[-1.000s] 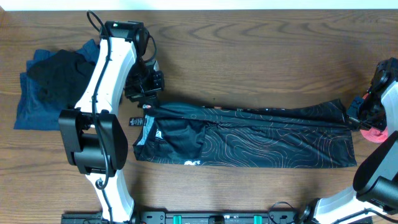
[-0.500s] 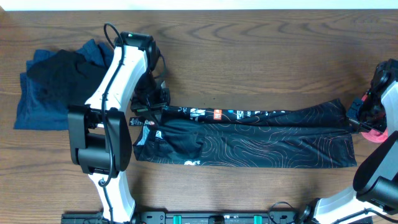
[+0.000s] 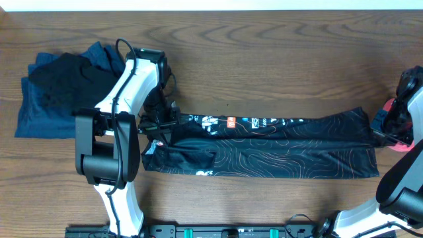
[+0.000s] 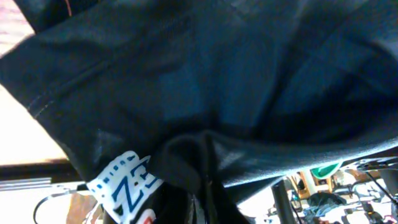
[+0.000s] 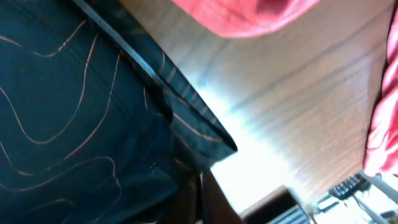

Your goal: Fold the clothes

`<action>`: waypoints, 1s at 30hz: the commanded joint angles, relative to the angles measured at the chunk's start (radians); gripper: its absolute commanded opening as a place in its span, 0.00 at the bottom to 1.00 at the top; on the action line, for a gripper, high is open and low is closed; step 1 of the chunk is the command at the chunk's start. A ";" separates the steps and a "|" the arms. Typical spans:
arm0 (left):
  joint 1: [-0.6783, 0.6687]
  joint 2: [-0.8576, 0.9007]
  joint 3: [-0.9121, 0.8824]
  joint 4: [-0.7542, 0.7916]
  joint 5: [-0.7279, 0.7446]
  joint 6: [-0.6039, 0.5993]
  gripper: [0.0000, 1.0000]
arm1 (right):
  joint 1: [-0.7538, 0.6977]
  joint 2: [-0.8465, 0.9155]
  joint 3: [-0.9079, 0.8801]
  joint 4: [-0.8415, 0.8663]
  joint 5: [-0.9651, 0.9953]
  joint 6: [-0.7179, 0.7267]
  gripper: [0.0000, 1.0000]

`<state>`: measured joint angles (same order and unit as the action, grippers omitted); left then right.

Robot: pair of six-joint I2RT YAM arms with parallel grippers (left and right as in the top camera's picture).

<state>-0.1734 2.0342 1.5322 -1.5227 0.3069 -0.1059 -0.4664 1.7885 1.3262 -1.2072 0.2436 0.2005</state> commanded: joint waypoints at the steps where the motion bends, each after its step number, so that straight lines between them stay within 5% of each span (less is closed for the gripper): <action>1: 0.002 -0.008 -0.003 -0.014 -0.013 0.008 0.25 | -0.007 -0.010 0.001 -0.015 0.022 -0.003 0.13; 3: 0.002 -0.008 -0.003 -0.018 -0.013 0.008 0.39 | -0.007 -0.010 0.001 -0.016 0.022 -0.003 0.13; 13: 0.002 -0.008 -0.003 -0.007 -0.013 0.007 0.40 | -0.007 -0.010 0.001 -0.009 0.011 -0.003 0.22; 17: 0.002 -0.008 -0.003 0.028 -0.002 0.007 0.40 | -0.007 -0.010 0.001 0.000 0.010 -0.002 0.42; 30: 0.002 -0.008 -0.003 0.126 0.025 0.006 0.40 | -0.047 -0.008 -0.126 0.164 -0.102 -0.068 0.64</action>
<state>-0.1734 2.0342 1.5284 -1.3991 0.3183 -0.1043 -0.5011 1.7885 1.2304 -1.0557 0.1692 0.1555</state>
